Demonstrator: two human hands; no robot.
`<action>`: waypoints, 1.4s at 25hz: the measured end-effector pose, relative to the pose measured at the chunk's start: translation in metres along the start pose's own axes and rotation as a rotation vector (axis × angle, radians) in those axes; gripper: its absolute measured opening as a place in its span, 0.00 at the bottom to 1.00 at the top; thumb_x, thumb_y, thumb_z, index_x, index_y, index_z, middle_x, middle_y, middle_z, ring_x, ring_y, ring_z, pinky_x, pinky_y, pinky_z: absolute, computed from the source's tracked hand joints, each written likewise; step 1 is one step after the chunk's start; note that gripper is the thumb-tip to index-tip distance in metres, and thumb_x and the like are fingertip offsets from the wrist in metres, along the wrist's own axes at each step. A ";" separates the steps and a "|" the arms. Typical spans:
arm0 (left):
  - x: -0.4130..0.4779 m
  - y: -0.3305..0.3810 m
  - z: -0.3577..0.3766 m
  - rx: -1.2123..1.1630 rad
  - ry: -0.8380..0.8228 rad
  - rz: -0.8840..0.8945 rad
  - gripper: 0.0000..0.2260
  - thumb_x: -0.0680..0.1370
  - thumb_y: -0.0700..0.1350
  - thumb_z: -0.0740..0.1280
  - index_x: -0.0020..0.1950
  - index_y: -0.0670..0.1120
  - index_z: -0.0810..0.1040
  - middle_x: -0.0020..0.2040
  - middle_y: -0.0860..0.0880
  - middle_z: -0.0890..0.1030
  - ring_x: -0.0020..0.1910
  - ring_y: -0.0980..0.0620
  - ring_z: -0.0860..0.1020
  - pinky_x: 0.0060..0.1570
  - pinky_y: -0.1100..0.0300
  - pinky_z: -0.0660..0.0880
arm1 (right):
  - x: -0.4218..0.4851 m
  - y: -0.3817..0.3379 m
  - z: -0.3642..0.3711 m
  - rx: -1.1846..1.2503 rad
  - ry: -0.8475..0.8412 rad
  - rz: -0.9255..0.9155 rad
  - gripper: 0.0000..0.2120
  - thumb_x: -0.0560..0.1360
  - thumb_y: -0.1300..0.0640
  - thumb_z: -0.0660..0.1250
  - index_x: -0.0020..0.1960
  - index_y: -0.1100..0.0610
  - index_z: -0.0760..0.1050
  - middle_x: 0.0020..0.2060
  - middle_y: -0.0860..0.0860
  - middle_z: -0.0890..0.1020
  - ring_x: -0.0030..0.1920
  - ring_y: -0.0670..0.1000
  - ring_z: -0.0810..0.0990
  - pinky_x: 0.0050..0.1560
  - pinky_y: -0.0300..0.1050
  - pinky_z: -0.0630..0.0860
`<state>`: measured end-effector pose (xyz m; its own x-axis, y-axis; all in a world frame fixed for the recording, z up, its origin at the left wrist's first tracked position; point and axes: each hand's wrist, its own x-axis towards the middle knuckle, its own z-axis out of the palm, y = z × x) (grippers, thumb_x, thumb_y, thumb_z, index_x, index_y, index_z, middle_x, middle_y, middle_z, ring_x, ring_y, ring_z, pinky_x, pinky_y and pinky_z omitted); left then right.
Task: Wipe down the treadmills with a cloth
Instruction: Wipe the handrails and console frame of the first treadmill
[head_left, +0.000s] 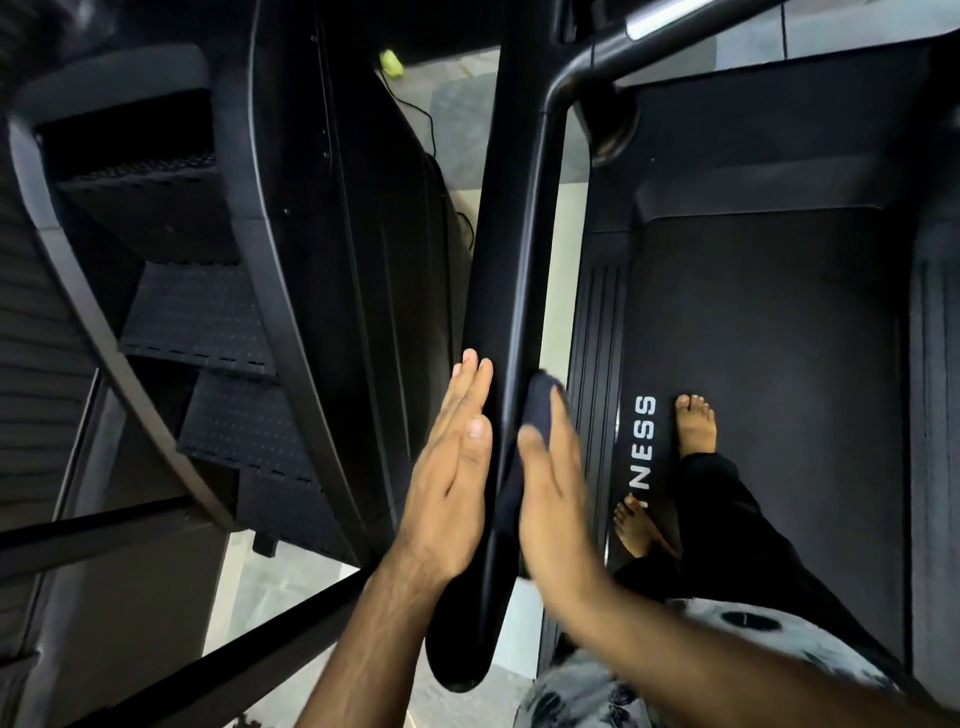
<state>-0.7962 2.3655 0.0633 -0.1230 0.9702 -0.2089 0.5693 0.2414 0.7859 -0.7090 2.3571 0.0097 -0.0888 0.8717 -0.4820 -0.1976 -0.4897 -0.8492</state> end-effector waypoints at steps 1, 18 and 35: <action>-0.002 -0.003 0.000 0.011 -0.002 0.010 0.24 0.83 0.54 0.46 0.78 0.49 0.57 0.79 0.59 0.54 0.78 0.59 0.50 0.77 0.54 0.51 | -0.009 0.002 0.001 -0.016 -0.048 0.000 0.29 0.80 0.43 0.54 0.80 0.42 0.55 0.78 0.34 0.58 0.77 0.35 0.53 0.76 0.38 0.50; -0.056 -0.015 0.012 0.071 0.037 0.009 0.24 0.83 0.50 0.46 0.78 0.45 0.56 0.80 0.54 0.54 0.79 0.54 0.50 0.77 0.49 0.51 | -0.066 0.036 -0.012 0.003 -0.079 0.083 0.25 0.84 0.47 0.53 0.79 0.38 0.53 0.77 0.31 0.56 0.77 0.34 0.53 0.77 0.40 0.51; -0.081 -0.016 0.009 0.045 0.040 -0.016 0.24 0.83 0.51 0.48 0.78 0.45 0.57 0.79 0.54 0.56 0.78 0.55 0.53 0.76 0.50 0.53 | -0.049 0.081 -0.029 0.751 -0.027 0.662 0.26 0.70 0.54 0.69 0.69 0.54 0.74 0.56 0.55 0.83 0.52 0.55 0.82 0.52 0.49 0.76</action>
<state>-0.7885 2.2824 0.0624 -0.1639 0.9666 -0.1972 0.6028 0.2564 0.7555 -0.6929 2.2742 -0.0421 -0.4247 0.4327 -0.7952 -0.6649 -0.7453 -0.0505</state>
